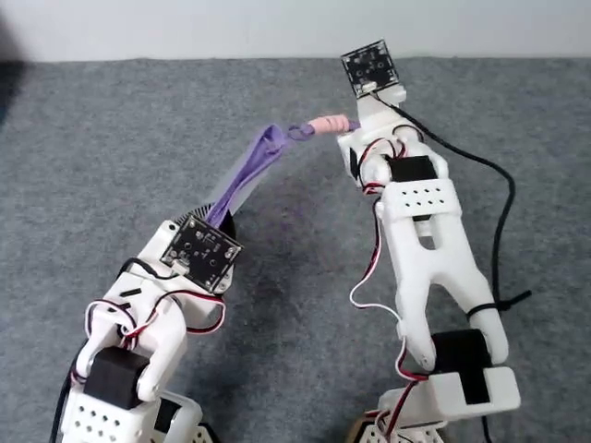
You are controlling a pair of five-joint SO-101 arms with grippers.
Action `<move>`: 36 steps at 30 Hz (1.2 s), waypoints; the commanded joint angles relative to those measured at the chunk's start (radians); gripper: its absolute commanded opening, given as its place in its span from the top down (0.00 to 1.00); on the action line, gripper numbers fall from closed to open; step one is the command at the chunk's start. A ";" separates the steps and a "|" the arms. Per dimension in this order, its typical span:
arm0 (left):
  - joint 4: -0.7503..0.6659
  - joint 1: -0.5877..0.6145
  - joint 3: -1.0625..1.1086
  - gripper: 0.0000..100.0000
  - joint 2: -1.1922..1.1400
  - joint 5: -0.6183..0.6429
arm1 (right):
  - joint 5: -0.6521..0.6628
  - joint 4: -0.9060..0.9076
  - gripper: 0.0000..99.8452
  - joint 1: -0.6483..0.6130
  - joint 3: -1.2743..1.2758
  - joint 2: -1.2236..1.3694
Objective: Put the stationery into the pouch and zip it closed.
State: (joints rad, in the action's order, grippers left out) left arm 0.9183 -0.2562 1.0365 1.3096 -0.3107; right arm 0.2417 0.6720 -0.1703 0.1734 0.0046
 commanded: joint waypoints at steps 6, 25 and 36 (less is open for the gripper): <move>0.003 0.012 -0.067 0.74 0.015 0.135 | 0.000 0.191 0.96 -0.018 -0.054 -0.114; 0.000 0.012 -0.205 0.66 0.014 0.381 | -0.160 0.558 0.75 0.042 -0.054 -0.194; -0.003 0.080 -0.213 0.71 0.014 0.400 | -0.232 0.728 0.75 0.068 -0.055 -0.251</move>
State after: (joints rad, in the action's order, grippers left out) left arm 0.9183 -0.2225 0.8815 1.3142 0.0760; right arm 0.0637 1.3533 -0.1074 0.1734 -0.1488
